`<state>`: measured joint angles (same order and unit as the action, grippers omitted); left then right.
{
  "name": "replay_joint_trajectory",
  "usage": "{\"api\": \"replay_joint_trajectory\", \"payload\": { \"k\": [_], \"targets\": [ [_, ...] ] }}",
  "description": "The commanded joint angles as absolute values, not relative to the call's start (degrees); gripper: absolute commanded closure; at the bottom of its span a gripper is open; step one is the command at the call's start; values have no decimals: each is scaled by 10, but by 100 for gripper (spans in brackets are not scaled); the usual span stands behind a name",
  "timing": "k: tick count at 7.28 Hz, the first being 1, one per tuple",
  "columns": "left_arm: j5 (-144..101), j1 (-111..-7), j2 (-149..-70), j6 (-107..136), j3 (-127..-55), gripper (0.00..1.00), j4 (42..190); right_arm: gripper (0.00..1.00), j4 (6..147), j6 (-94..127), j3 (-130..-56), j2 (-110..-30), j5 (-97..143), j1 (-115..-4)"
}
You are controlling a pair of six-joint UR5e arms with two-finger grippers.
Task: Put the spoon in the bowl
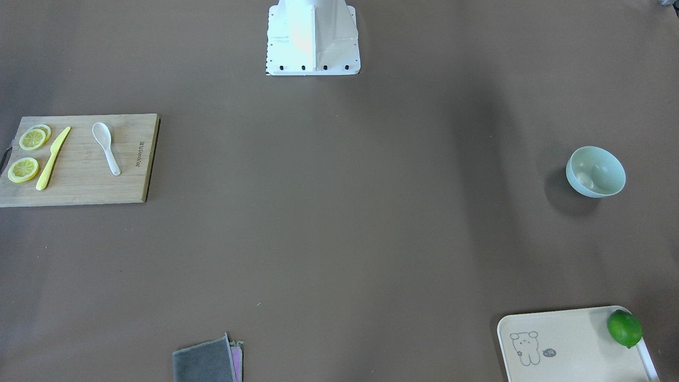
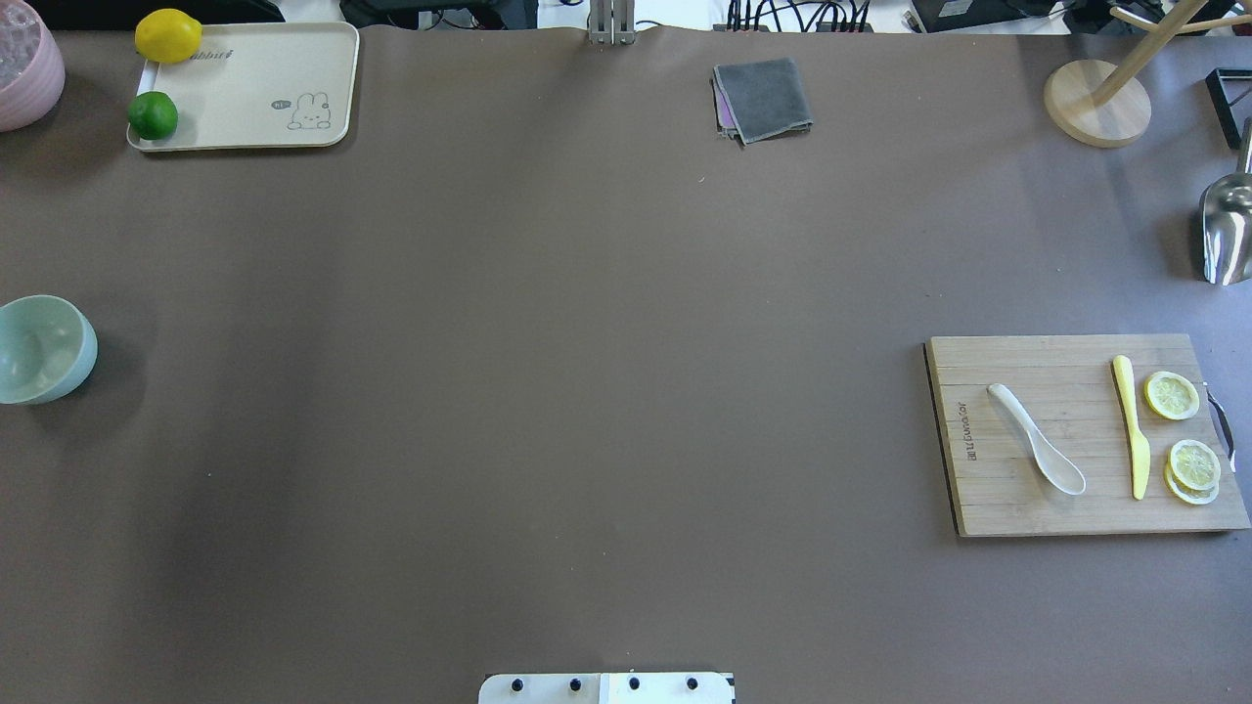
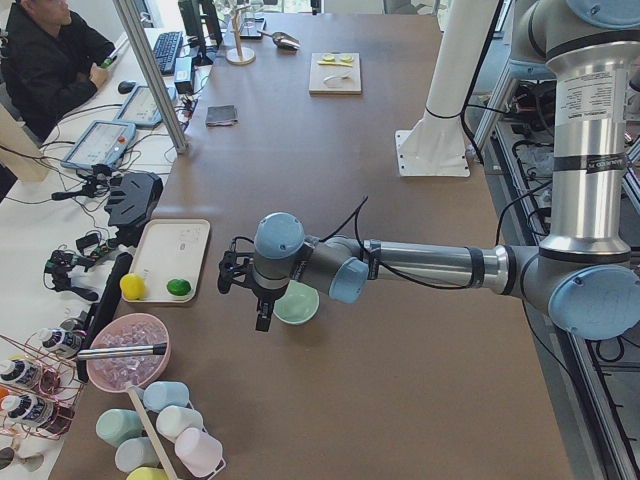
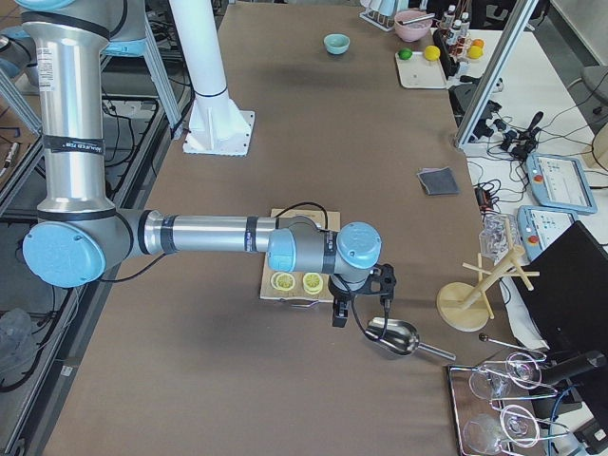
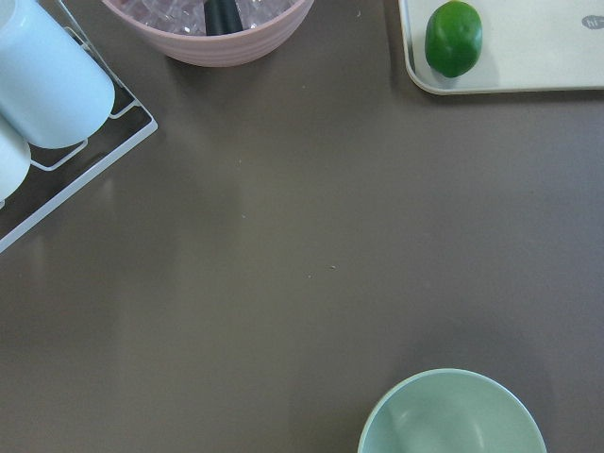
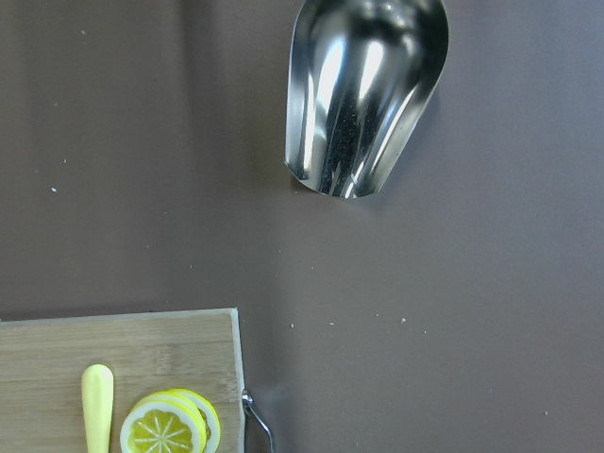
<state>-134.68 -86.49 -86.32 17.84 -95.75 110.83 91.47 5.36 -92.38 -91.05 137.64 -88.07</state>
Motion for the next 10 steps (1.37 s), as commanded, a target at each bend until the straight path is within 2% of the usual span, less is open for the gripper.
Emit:
{"api": "replay_joint_trajectory", "payload": {
  "k": [1, 10],
  "targets": [
    [-1346, -865, -863, 178, -955, 2, 1108, 0, 914, 54, -924, -911, 1377, -881],
    [-1344, -865, -863, 178, -948, 2, 1110, 0, 916, 54, -924, -911, 1395, -881]
  ]
}}
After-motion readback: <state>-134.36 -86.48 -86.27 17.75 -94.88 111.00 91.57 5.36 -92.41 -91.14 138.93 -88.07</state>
